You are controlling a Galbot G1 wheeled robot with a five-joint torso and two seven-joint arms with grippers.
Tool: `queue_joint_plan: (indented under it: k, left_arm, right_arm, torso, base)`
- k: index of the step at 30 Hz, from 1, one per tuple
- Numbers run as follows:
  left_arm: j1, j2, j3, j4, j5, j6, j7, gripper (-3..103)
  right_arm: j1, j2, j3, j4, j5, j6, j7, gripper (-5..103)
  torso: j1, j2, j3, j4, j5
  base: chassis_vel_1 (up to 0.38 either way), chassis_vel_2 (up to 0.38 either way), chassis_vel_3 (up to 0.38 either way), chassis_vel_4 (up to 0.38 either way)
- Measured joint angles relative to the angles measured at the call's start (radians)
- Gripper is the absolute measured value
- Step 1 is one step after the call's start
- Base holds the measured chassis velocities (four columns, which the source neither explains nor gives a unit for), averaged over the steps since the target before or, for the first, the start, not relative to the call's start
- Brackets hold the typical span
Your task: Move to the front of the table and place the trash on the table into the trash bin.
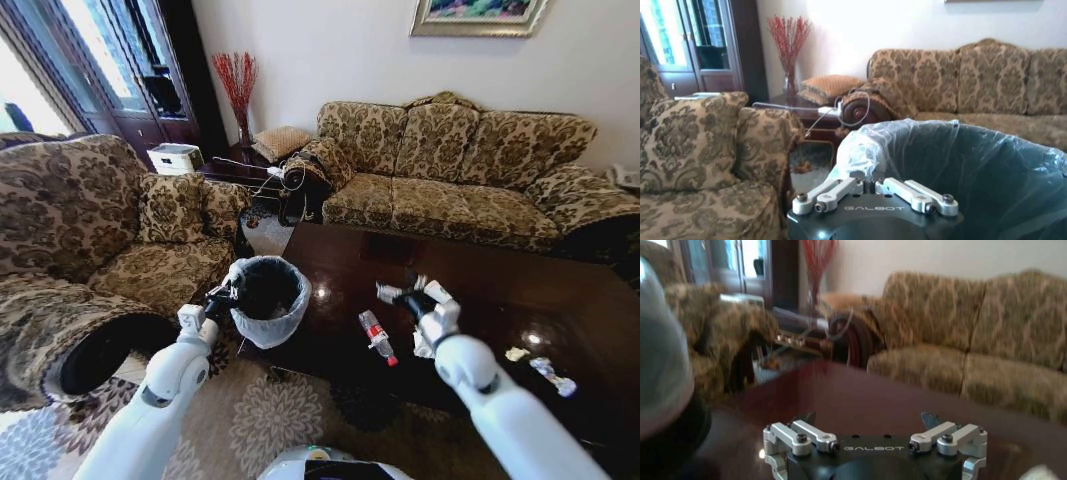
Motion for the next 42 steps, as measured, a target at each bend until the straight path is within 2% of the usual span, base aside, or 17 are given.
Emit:
queue_joint_plan:
  k: [6,11,20,23,24,26,27,30,31,34,35,37,42]
  left_arm:
    - [0.009,0.018,0.000,-0.042,-0.027,0.016,-0.001,3]
    - [0.008,0.024,-0.003,-0.041,-0.037,0.017,0.000,3]
    - [0.001,0.028,0.003,-0.040,-0.046,0.017,0.005,3]
    - [0.003,0.034,-0.002,-0.052,-0.057,0.015,0.005,3]
    - [0.003,0.034,-0.002,-0.052,-0.057,0.015,0.005,3]
    - [0.008,0.041,-0.008,-0.059,-0.063,0.013,0.006,3]
    - [0.008,0.041,-0.008,-0.059,-0.063,0.013,0.006,3]
    - [0.013,0.050,-0.013,-0.066,-0.073,0.006,0.009,3]
    - [0.013,0.050,-0.013,-0.066,-0.073,0.006,0.009,3]
    - [0.012,0.053,-0.013,-0.064,-0.075,-0.004,0.019,3]
    - [0.012,0.053,-0.013,-0.064,-0.075,-0.004,0.019,3]
    - [0.011,0.056,-0.012,-0.063,-0.077,-0.006,0.022,3]
    - [0.010,0.064,-0.012,-0.068,-0.084,-0.007,0.028,3]
  right_arm:
    - [0.058,0.102,-0.048,-0.209,-0.044,-0.006,0.003,100]
    - [0.058,0.113,-0.079,-0.274,-0.044,-0.018,0.005,100]
    - [0.048,0.137,-0.103,-0.274,-0.056,-0.042,0.014,101]
    - [0.040,0.147,-0.103,-0.271,-0.065,-0.054,0.028,85]
    - [0.040,0.147,-0.103,-0.271,-0.065,-0.054,0.028,85]
    - [0.035,0.154,-0.098,-0.279,-0.070,-0.055,0.041,75]
    - [0.035,0.154,-0.098,-0.279,-0.070,-0.055,0.041,75]
    - [0.022,0.149,-0.095,-0.289,-0.083,-0.050,0.046,58]
    - [0.022,0.149,-0.095,-0.289,-0.083,-0.050,0.046,58]
    - [0.020,0.158,-0.091,-0.291,-0.087,-0.046,0.059,42]
    - [0.020,0.158,-0.091,-0.291,-0.087,-0.046,0.059,42]
    - [0.020,0.163,-0.091,-0.288,-0.087,-0.045,0.068,34]
    - [0.024,0.160,-0.089,-0.237,-0.079,-0.037,0.105,24]
  torso:
    - [0.000,0.000,0.000,0.0006,-0.0002]
    - [0.000,0.000,0.000,0.0002,-0.0003]
    - [0.000,0.000,0.000,0.0003,-0.0004]
    - [0.000,0.000,0.000,0.0003,-0.0003]
    - [0.000,0.000,0.000,0.0003,-0.0003]
    - [0.000,0.000,0.000,0.0004,-0.0003]
    - [0.000,0.000,0.000,0.0004,-0.0003]
    - [0.000,0.000,0.000,0.0003,-0.0004]
    - [0.000,0.000,0.000,0.0003,-0.0004]
    - [0.000,0.000,0.000,0.0002,-0.0005]
    - [0.000,0.000,0.000,0.0002,-0.0005]
    - [0.000,0.000,0.000,0.0003,-0.0003]
    - [0.000,0.000,0.000,0.0002,0.0002]
  base:
    - [0.000,0.000,0.000,0.000]
    - [0.000,0.000,0.000,0.000]
    - [0.000,0.000,0.000,0.000]
    - [0.000,0.000,0.000,0.000]
    - [0.000,0.000,0.000,0.000]
    - [0.000,0.000,0.000,0.000]
    - [0.000,0.000,0.000,0.000]
    - [0.000,0.000,0.000,0.000]
    - [0.000,0.000,0.000,0.000]
    - [0.000,0.000,0.000,0.000]
    - [0.000,0.000,0.000,0.000]
    - [0.000,0.000,0.000,0.000]
    - [0.000,0.000,0.000,0.000]
